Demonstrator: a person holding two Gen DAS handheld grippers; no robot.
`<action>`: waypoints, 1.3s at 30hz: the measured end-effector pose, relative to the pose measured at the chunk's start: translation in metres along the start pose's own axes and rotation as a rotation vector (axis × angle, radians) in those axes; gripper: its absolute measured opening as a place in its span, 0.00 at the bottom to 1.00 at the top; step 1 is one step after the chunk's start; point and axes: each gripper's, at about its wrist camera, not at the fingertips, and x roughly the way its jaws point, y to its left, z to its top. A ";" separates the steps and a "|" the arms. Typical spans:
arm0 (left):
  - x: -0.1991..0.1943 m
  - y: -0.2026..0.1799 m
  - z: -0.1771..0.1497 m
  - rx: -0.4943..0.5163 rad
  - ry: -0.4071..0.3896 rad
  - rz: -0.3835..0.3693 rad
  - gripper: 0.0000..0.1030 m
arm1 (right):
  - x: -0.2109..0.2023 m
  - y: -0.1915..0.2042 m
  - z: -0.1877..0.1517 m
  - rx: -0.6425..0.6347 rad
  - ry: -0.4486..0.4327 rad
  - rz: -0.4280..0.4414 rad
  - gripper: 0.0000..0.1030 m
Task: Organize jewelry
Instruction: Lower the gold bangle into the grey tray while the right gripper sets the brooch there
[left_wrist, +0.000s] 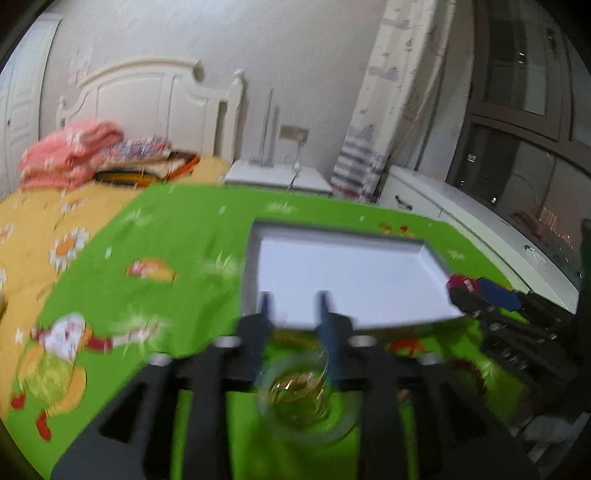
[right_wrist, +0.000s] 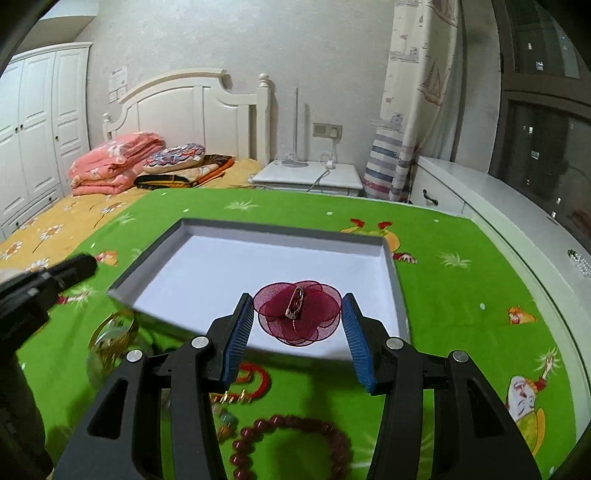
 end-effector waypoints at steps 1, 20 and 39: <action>-0.001 0.004 -0.006 -0.006 0.005 0.007 0.45 | -0.001 0.001 -0.003 -0.002 0.006 0.004 0.46; 0.033 -0.022 -0.022 0.200 0.190 0.043 0.14 | -0.005 0.010 -0.021 -0.008 0.028 0.027 0.46; -0.007 -0.038 0.017 0.168 -0.001 -0.053 0.06 | -0.005 0.011 0.001 -0.013 -0.011 0.021 0.46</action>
